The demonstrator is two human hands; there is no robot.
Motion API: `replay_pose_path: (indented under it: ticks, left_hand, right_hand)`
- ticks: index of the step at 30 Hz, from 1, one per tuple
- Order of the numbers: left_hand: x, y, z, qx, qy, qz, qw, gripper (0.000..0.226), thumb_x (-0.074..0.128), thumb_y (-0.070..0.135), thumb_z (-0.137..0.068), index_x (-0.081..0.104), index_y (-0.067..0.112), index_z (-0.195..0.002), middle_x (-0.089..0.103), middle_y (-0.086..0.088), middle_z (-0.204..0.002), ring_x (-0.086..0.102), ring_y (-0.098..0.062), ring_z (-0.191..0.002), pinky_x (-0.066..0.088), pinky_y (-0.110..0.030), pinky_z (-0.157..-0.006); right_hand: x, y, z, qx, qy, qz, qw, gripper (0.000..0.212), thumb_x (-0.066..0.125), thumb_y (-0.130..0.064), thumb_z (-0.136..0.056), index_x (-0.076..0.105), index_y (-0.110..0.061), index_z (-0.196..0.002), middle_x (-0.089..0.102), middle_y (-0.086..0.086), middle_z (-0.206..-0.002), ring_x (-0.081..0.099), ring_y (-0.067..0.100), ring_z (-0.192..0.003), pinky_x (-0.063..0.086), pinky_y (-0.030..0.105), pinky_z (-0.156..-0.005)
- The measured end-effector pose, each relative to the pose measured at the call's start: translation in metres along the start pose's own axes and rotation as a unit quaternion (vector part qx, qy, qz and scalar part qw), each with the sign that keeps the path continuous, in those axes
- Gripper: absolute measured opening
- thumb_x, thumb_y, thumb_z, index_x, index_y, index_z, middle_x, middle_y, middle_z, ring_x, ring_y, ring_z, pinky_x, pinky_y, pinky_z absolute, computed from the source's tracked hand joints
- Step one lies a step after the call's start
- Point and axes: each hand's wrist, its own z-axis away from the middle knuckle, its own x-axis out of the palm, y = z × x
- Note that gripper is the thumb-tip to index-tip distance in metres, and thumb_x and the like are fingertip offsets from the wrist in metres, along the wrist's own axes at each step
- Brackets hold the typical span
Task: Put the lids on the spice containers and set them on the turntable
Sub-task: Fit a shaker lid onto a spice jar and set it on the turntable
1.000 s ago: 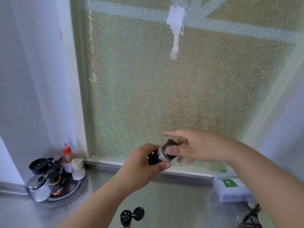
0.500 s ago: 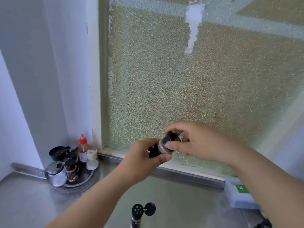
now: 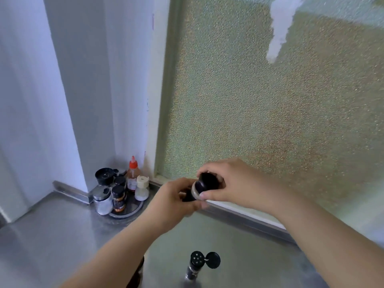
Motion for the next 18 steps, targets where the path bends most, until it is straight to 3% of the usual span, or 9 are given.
replay_pose_path:
  ticks: [2,4,5,8,11,12,16,18]
  left_hand:
    - [-0.02,-0.011,0.001,-0.024,0.022,-0.029,0.999,0.028,0.08,0.032,-0.056,0.068,0.033,-0.082,0.063,-0.001,-0.076,0.054,-0.014,-0.065,0.049,-0.033,-0.067]
    - [-0.042,-0.025,0.005,-0.048,0.042,-0.078,0.995,0.027,0.081,0.027,-0.062,0.064,0.042,-0.077,0.058,-0.001,-0.098,0.055,-0.006,-0.079,0.044,-0.012,-0.079]
    - [-0.054,-0.031,0.008,-0.063,0.052,-0.115,0.99,0.03,0.08,0.025,-0.065,0.06,0.046,-0.076,0.053,0.001,-0.1,0.051,-0.001,-0.083,0.039,-0.005,-0.075]
    - [-0.091,-0.054,0.022,-0.122,0.08,-0.132,0.98,0.037,0.074,0.021,-0.073,0.054,0.05,-0.082,0.053,0.009,-0.086,0.05,-0.007,-0.079,0.039,-0.015,-0.071]
    - [-0.131,-0.084,0.04,-0.207,0.151,-0.109,0.961,0.047,0.073,0.023,-0.074,0.056,0.033,-0.117,0.059,0.008,-0.096,0.057,-0.011,-0.091,0.043,-0.019,-0.072]
    - [-0.145,-0.094,0.045,-0.225,0.171,-0.106,0.953,0.049,0.073,0.023,-0.075,0.055,0.028,-0.12,0.06,0.006,-0.099,0.059,-0.012,-0.092,0.044,-0.019,-0.071]
    - [-0.186,-0.122,0.065,-0.261,0.233,-0.098,0.932,0.037,0.07,0.016,-0.078,0.06,0.021,-0.113,0.063,0.001,-0.097,0.06,-0.011,-0.082,0.044,-0.015,-0.06]
    - [-0.199,-0.131,0.073,-0.276,0.253,-0.096,0.922,0.031,0.069,0.015,-0.078,0.061,0.022,-0.107,0.063,-0.001,-0.098,0.06,-0.011,-0.078,0.045,-0.011,-0.055]
  right_hand:
    - [0.02,-0.01,-0.019,0.001,0.021,-0.01,1.0,0.039,0.073,-0.041,-0.073,0.06,-0.03,-0.108,0.059,-0.012,-0.09,0.055,0.005,-0.08,0.042,0.015,-0.069]
    - [0.041,-0.018,-0.043,0.006,0.028,-0.026,0.999,0.041,0.076,-0.038,-0.071,0.061,-0.026,-0.108,0.061,-0.009,-0.092,0.057,0.007,-0.084,0.044,0.019,-0.072]
    - [0.053,-0.021,-0.057,0.006,0.022,-0.033,0.999,0.041,0.077,-0.038,-0.07,0.063,-0.026,-0.108,0.063,-0.008,-0.093,0.057,0.008,-0.085,0.045,0.021,-0.074]
    - [0.096,-0.026,-0.1,0.0,0.003,-0.049,0.999,0.038,0.077,-0.037,-0.069,0.065,-0.026,-0.104,0.069,-0.004,-0.096,0.06,0.013,-0.086,0.048,0.026,-0.076]
    - [0.138,-0.028,-0.14,0.014,0.0,-0.069,0.998,0.039,0.076,-0.031,-0.071,0.063,-0.024,-0.107,0.069,0.001,-0.101,0.062,0.018,-0.091,0.047,0.027,-0.077]
    - [0.152,-0.028,-0.152,0.026,-0.002,-0.07,0.997,0.038,0.075,-0.027,-0.073,0.063,-0.021,-0.108,0.068,0.003,-0.102,0.062,0.02,-0.093,0.046,0.028,-0.077]
    - [0.203,-0.025,-0.193,0.049,-0.021,-0.066,0.996,0.033,0.074,-0.025,-0.073,0.061,-0.018,-0.102,0.062,0.002,-0.094,0.059,0.023,-0.089,0.042,0.027,-0.07]
    - [0.229,-0.026,-0.205,0.071,-0.046,-0.077,0.993,0.035,0.073,-0.024,-0.074,0.061,-0.019,-0.107,0.065,0.006,-0.099,0.061,0.025,-0.094,0.045,0.028,-0.074]
